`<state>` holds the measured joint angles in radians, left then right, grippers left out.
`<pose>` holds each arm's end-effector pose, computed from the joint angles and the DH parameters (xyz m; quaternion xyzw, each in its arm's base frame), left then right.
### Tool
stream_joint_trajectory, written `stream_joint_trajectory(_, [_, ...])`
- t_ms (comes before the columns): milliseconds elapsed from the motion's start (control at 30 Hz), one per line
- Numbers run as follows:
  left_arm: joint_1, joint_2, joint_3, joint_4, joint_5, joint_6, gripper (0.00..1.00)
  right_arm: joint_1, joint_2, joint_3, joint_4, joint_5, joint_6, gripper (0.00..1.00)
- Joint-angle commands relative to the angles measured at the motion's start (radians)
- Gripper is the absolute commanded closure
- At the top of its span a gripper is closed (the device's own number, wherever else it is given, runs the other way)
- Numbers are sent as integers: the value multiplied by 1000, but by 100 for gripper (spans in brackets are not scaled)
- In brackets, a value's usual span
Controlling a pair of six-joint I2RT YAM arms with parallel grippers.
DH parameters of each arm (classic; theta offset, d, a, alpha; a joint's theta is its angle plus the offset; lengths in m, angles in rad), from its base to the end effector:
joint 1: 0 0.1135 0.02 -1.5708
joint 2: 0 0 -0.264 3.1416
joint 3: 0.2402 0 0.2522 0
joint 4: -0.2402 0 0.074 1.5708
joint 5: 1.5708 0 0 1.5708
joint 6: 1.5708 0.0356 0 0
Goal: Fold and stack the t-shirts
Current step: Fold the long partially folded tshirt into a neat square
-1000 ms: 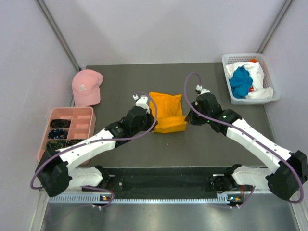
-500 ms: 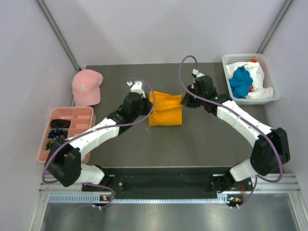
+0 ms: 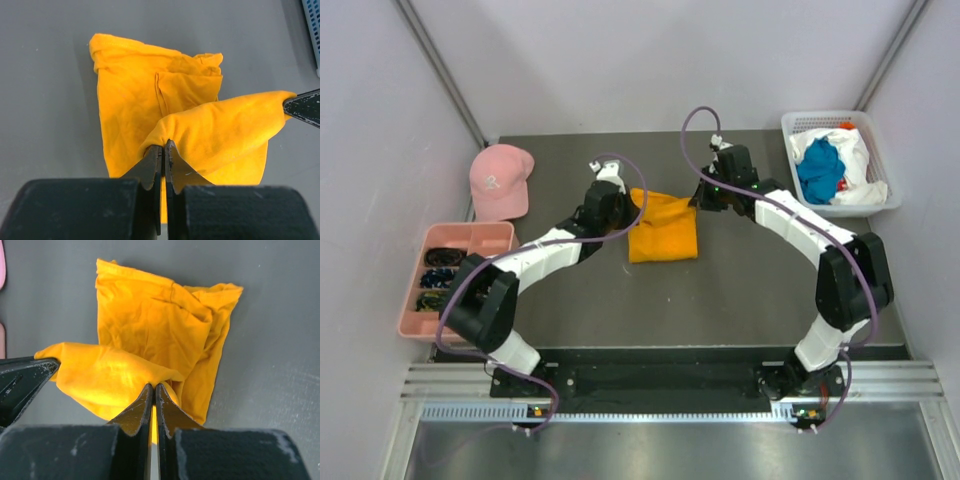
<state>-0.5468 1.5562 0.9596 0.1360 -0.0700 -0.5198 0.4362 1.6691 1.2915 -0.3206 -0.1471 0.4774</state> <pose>0.3008 -0.1802 0.2408 -0.0070 0.8495 -0.2422 0.4687 0.3417 0.1650 0.2715 -0.0124 0.9043 0.2457 0.3489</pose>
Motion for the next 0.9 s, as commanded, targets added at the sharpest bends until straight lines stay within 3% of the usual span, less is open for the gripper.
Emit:
stream_joint_trajectory(0, [24, 47, 80, 109, 38, 21, 100, -28, 35, 69, 63, -28, -19, 100])
stream_joint_trajectory(700, [117, 337, 244, 186, 142, 27, 98, -105, 273, 207, 98, -86, -28, 100])
stream_joint_trajectory(800, [130, 380, 272, 200, 150, 29, 96, -114, 317, 232, 106, -94, -26, 100])
stream_joint_trajectory(867, [140, 412, 295, 205, 151, 33, 88, -123, 342, 255, 109, -98, -25, 98])
